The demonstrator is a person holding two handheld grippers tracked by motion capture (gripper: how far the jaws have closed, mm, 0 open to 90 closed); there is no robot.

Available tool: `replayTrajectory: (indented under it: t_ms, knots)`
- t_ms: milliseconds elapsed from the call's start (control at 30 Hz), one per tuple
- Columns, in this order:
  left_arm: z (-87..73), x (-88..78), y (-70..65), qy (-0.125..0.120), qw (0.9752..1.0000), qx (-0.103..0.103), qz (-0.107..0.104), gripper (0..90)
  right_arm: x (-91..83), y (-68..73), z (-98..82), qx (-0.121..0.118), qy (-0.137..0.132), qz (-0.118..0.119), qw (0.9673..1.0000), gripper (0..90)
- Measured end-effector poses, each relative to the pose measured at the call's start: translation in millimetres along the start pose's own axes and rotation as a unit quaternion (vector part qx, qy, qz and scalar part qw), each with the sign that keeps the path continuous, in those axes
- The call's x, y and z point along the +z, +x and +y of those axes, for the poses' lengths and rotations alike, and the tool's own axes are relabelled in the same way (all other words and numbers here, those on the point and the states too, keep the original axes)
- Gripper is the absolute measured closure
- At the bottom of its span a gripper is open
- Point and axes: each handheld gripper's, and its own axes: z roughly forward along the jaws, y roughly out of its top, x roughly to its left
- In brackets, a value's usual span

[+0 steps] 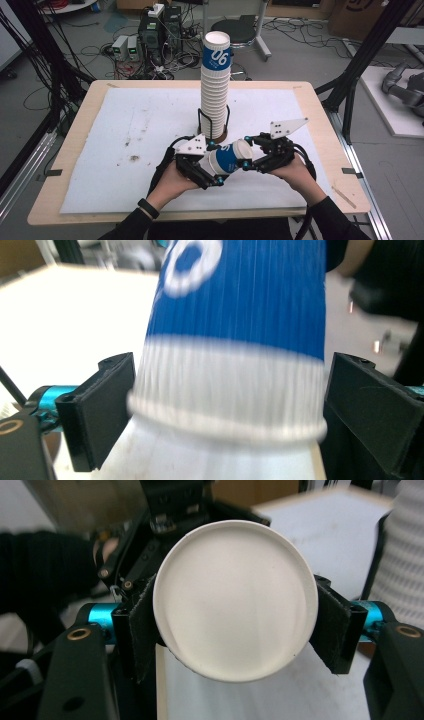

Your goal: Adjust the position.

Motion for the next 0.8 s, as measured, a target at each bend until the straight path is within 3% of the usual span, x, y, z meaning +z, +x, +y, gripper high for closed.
replayTrajectory:
  t_ms: [67, 100, 200, 300, 400, 633, 800]
  knots:
    - [-0.6, -3.9, 0.4, -0.041, 0.9991, -0.011, 0.001, 6.9, -6.8, -1.9, -0.3, 0.014, -0.052, 0.010, 0.9985, 30.2]
    - [-0.8, -4.8, 0.7, -0.060, 0.9980, -0.017, -0.004, 6.9, -7.8, -2.0, -0.6, 0.019, -0.063, 0.018, 0.9976, 30.2]
    - [-0.3, -6.1, 0.8, -0.086, 0.9959, -0.026, -0.015, 6.9, -6.1, -1.4, -2.0, 0.024, -0.088, 0.026, 0.9955, 30.2]
    - [-0.8, -8.5, 3.7, -0.103, 0.9930, -0.042, -0.038, 9.4, -2.2, -0.3, -3.8, 0.027, -0.095, 0.032, 0.9946, 30.1]
    - [-2.0, -11.0, 5.3, -0.106, 0.9925, -0.043, -0.042, 16.1, -0.9, -0.7, -5.0, 0.029, -0.103, 0.039, 0.9935, 30.3]
    - [-0.2, -15.1, 6.4, -0.095, 0.9937, -0.042, -0.042, 19.2, 1.0, -3.2, -7.3, 0.040, -0.105, 0.048, 0.9926, 30.4]
    - [3.0, -17.6, 7.6, -0.065, 0.9967, -0.031, -0.038, 20.1, 2.6, -4.7, -7.8, 0.032, -0.089, 0.042, 0.9946, 29.0]
